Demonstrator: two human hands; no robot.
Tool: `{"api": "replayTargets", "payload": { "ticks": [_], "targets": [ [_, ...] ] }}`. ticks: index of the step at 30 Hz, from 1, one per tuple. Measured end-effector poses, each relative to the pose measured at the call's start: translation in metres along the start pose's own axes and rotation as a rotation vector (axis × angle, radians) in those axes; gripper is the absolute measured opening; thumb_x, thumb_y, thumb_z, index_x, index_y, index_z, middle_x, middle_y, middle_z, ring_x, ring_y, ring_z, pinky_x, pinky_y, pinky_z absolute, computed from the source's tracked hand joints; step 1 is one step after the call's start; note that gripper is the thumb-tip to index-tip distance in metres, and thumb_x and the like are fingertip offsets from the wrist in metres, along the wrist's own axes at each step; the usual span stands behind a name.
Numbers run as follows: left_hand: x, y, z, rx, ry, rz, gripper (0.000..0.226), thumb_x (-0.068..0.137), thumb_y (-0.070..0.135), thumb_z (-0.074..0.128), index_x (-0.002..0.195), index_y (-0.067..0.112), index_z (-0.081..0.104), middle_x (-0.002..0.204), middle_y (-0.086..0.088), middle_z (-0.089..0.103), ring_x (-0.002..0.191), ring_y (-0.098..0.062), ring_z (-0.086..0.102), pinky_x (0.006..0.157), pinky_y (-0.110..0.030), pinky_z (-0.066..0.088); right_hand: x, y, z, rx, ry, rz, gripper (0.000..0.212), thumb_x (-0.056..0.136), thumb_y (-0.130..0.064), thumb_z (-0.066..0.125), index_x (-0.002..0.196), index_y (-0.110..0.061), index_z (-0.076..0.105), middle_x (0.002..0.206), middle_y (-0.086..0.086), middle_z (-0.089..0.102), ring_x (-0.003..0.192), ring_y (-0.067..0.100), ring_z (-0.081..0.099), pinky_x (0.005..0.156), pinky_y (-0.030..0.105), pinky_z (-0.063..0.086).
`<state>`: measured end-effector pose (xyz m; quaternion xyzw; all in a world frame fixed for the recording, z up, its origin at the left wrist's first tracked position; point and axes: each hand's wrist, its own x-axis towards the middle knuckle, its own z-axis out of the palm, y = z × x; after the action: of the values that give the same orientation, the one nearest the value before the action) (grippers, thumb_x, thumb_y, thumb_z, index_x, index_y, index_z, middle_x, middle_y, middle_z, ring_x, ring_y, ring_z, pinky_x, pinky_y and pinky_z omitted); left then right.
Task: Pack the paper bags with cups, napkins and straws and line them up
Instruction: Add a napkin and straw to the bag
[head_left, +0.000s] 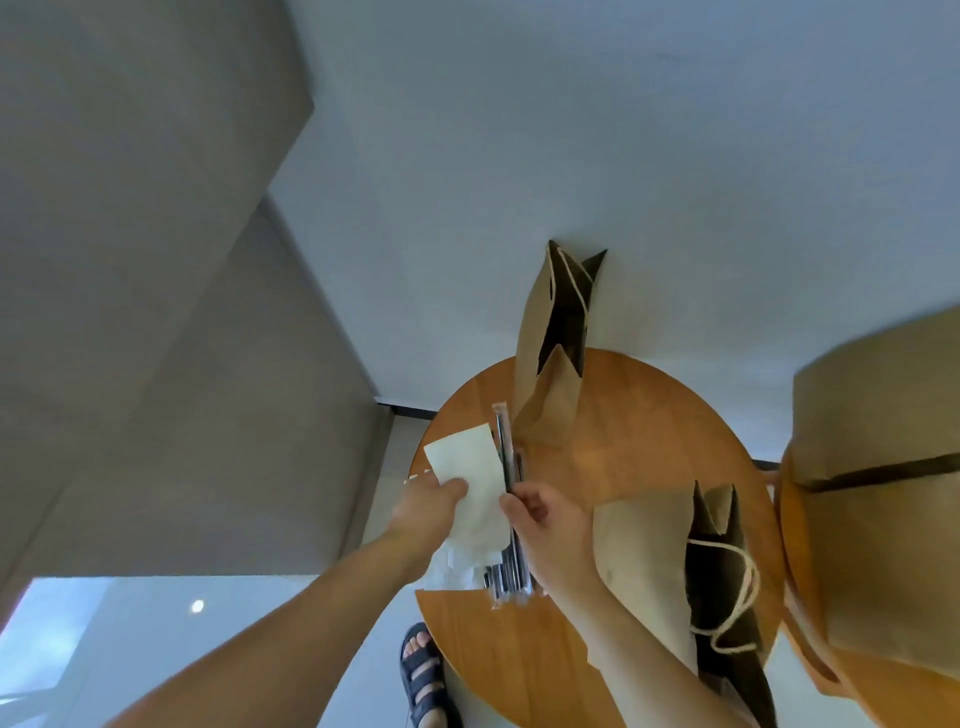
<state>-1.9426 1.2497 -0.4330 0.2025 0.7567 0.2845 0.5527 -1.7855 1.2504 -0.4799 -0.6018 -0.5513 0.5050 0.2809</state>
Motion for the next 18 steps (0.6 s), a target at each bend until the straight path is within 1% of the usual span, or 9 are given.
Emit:
{"api": "replayTargets", "payload": {
  "ticks": [3, 6, 7, 9, 12, 14, 16, 18],
  "targets": [
    [-0.027, 0.029, 0.001, -0.049, -0.062, 0.084, 0.029, 0.096, 0.013, 0.051, 0.123, 0.012, 0.061, 0.116, -0.013, 0.069, 0.105, -0.034, 0.066, 0.095, -0.054, 0.053, -0.015, -0.032, -0.017, -0.012, -0.033, -0.069, 0.008, 0.09, -0.037, 0.068, 0.084, -0.042, 0.067, 0.084, -0.022, 0.07, 0.079, 0.0, 0.067, 0.069, 0.017, 0.053],
    [-0.053, 0.047, 0.008, -0.08, -0.131, 0.168, 0.03, 0.095, 0.013, 0.052, 0.124, 0.015, 0.062, 0.116, -0.012, 0.069, 0.106, -0.033, 0.066, 0.093, -0.051, 0.055, -0.024, -0.057, -0.039, -0.063, -0.023, -0.092, 0.008, 0.089, -0.038, 0.069, 0.082, -0.04, 0.067, 0.082, -0.021, 0.07, 0.078, 0.003, 0.067, 0.072, 0.024, 0.055],
    [-0.062, 0.052, 0.01, -0.077, -0.158, 0.201, 0.029, 0.094, 0.015, 0.054, 0.122, 0.017, 0.064, 0.113, -0.009, 0.071, 0.104, -0.03, 0.068, 0.091, -0.049, 0.057, -0.027, -0.064, -0.046, -0.063, -0.02, -0.097, 0.007, 0.089, -0.036, 0.07, 0.083, -0.039, 0.067, 0.082, -0.021, 0.07, 0.078, 0.002, 0.067, 0.072, 0.023, 0.054],
    [-0.078, 0.059, 0.016, -0.061, -0.194, 0.27, 0.025, 0.093, 0.021, 0.061, 0.117, 0.021, 0.067, 0.108, -0.004, 0.074, 0.099, -0.026, 0.07, 0.088, -0.047, 0.058, -0.034, -0.077, -0.06, -0.041, -0.011, -0.115, 0.008, 0.089, -0.034, 0.071, 0.083, -0.038, 0.067, 0.081, -0.021, 0.071, 0.078, -0.002, 0.066, 0.07, 0.016, 0.05],
    [-0.098, 0.067, 0.026, -0.04, -0.188, 0.348, 0.027, 0.091, 0.027, 0.068, 0.116, 0.019, 0.068, 0.099, 0.0, 0.076, 0.092, -0.022, 0.073, 0.084, -0.045, 0.06, -0.046, -0.092, -0.08, -0.075, 0.029, -0.167, 0.009, 0.088, -0.035, 0.072, 0.082, -0.037, 0.066, 0.078, -0.018, 0.069, 0.076, -0.008, 0.063, 0.062, 0.007, 0.046],
    [-0.11, 0.074, 0.032, -0.019, -0.187, 0.391, 0.025, 0.091, 0.027, 0.068, 0.115, 0.017, 0.068, 0.095, 0.0, 0.076, 0.089, -0.021, 0.073, 0.084, -0.045, 0.06, -0.055, -0.1, -0.092, -0.101, 0.053, -0.198, 0.011, 0.087, -0.037, 0.073, 0.081, -0.037, 0.064, 0.077, -0.018, 0.067, 0.074, -0.01, 0.062, 0.059, 0.008, 0.044],
    [-0.122, 0.083, 0.037, 0.017, -0.194, 0.439, 0.023, 0.091, 0.029, 0.068, 0.111, 0.018, 0.068, 0.096, -0.004, 0.075, 0.091, -0.025, 0.072, 0.087, -0.05, 0.058, -0.064, -0.108, -0.106, -0.103, 0.113, -0.229, 0.014, 0.084, -0.041, 0.075, 0.086, -0.038, 0.062, 0.082, -0.018, 0.067, 0.077, -0.006, 0.062, 0.061, 0.011, 0.046],
    [-0.134, 0.095, 0.04, 0.063, -0.211, 0.491, 0.018, 0.091, 0.033, 0.068, 0.105, 0.022, 0.067, 0.094, -0.003, 0.075, 0.089, -0.025, 0.072, 0.084, -0.052, 0.059, -0.071, -0.115, -0.124, -0.071, 0.208, -0.267, 0.03, 0.079, -0.043, 0.079, 0.099, -0.036, 0.059, 0.096, -0.019, 0.064, 0.084, -0.003, 0.062, 0.067, 0.012, 0.049]
  ]
}}
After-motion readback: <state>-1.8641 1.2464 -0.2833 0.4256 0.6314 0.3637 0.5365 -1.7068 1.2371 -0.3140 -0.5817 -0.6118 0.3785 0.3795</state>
